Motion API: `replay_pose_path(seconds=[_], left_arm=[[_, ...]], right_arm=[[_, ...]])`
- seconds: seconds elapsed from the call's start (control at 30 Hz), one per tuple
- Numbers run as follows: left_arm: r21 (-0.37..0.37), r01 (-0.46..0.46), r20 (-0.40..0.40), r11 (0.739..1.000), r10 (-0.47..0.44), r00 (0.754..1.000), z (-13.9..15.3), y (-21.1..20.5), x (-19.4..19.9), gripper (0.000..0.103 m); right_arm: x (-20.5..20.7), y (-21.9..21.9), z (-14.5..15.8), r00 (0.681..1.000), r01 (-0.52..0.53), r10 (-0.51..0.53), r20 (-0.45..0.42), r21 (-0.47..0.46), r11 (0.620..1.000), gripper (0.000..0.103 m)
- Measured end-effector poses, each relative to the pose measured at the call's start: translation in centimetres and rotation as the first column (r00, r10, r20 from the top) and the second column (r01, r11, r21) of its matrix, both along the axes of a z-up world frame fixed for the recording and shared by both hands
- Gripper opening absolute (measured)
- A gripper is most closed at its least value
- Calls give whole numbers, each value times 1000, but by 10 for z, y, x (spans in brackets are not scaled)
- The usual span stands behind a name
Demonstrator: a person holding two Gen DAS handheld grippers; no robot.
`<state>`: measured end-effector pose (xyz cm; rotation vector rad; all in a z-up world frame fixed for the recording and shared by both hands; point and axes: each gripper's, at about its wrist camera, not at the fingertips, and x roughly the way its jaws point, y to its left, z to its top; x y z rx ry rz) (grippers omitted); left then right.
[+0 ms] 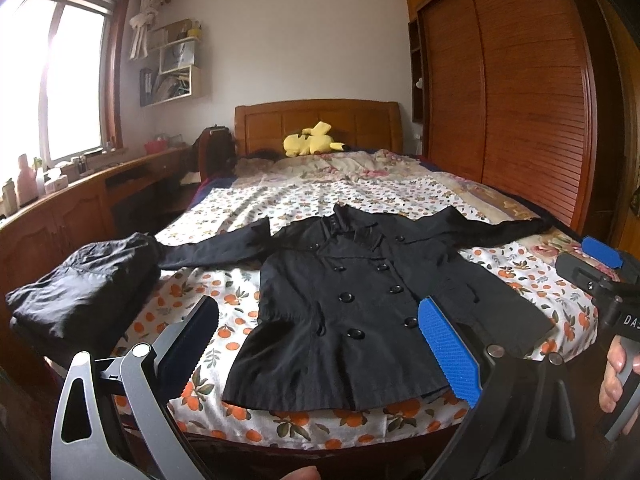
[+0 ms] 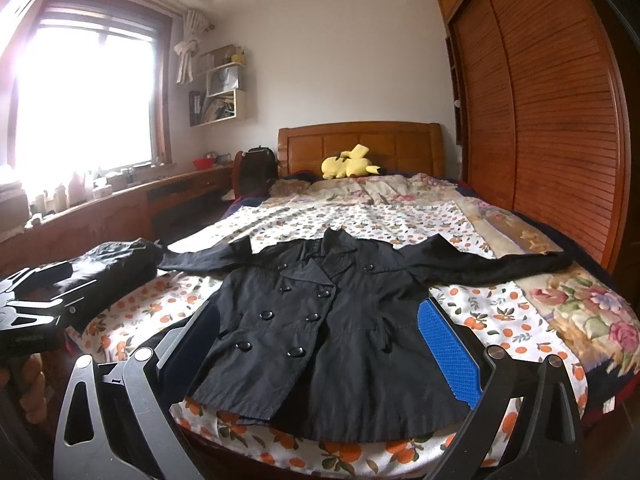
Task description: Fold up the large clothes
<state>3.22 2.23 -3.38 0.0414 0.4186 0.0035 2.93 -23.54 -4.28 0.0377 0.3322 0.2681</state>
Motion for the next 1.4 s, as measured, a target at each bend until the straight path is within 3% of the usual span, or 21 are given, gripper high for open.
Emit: replay_pose_path(seconds=[0.57,0.9,1.07,1.4], left_arm=[[-15,-52,-80,999,50,996,-29,44,70,101],[-35,-126,-136,991,120,983,-46,65,113,101],[-55,-146,-156,988,136,978,-59,84,145,101],[-28,-161,-204,987,152,967,-80,134,217,101]], right_arm=[[84,23,-19,994,-96,95,-55,-27,995,96],[142,42,-28,972,-227,224,-77,-45,973,96],[169,57,-33,962,-269,264,-66,-72,961,96],[244,102,-64,951,-299,292,-107,-61,952,96]])
